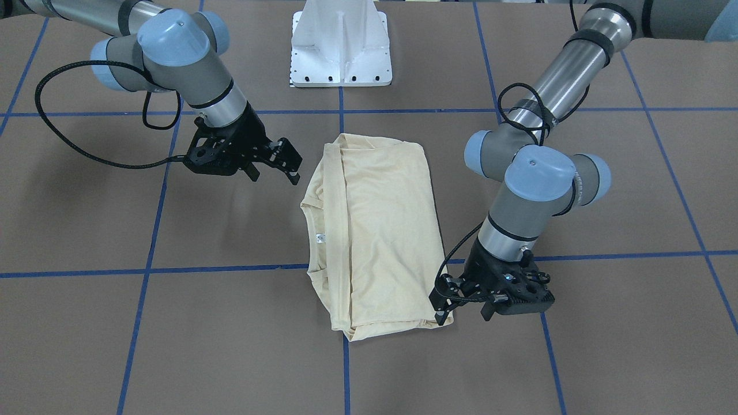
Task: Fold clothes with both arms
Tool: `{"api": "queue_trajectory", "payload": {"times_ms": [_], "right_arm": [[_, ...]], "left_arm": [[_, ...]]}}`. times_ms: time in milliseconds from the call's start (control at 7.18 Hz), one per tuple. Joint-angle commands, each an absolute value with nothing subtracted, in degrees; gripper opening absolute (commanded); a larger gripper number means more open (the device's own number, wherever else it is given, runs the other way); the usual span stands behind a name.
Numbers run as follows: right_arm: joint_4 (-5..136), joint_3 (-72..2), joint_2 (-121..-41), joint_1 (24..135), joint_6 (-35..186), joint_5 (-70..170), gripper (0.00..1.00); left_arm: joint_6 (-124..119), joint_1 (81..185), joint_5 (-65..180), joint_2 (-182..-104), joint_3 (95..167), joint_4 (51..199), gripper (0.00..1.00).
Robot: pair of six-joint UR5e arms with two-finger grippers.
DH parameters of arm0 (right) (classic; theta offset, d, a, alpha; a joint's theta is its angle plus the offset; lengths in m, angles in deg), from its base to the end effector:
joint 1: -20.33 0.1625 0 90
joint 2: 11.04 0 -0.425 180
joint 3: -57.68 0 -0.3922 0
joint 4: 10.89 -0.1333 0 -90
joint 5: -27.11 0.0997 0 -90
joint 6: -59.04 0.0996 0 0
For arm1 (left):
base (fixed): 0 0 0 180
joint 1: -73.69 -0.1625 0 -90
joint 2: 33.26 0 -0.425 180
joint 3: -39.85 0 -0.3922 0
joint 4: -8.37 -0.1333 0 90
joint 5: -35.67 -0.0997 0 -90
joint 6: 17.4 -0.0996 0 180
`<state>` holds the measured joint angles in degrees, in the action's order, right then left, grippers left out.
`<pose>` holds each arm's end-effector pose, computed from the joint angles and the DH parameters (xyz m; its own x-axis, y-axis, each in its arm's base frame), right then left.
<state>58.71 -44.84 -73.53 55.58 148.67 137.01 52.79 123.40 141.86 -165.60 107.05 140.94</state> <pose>-0.4549 -0.4432 0.2467 0.4049 0.2787 0.8708 -0.2983 0.9406 -0.1624 0.4284 -0.6686 0.3021 0.4788 -0.0615 -0.8757 0.4367 0.8820 0.1768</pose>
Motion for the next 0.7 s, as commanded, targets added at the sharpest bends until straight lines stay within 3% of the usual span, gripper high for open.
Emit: {"api": "queue_trajectory", "payload": {"times_ms": [0, 279, 557], "right_arm": [[62.20, -44.80, -71.52, 54.09, 143.80, 135.92, 1.00], [76.60, -44.71, -65.20, 50.68, 134.22, 130.60, 1.00], [77.18, -38.52, -61.33, 45.50, 130.51, 123.21, 1.00]], "left_arm": [[48.98, 124.40, 144.48, -156.88, 118.01, 140.21, 1.00], [48.69, 124.67, 144.65, -152.55, 123.94, 138.63, 1.00], [48.69, 124.76, 146.41, -148.06, 128.33, 138.71, 1.00]]}}
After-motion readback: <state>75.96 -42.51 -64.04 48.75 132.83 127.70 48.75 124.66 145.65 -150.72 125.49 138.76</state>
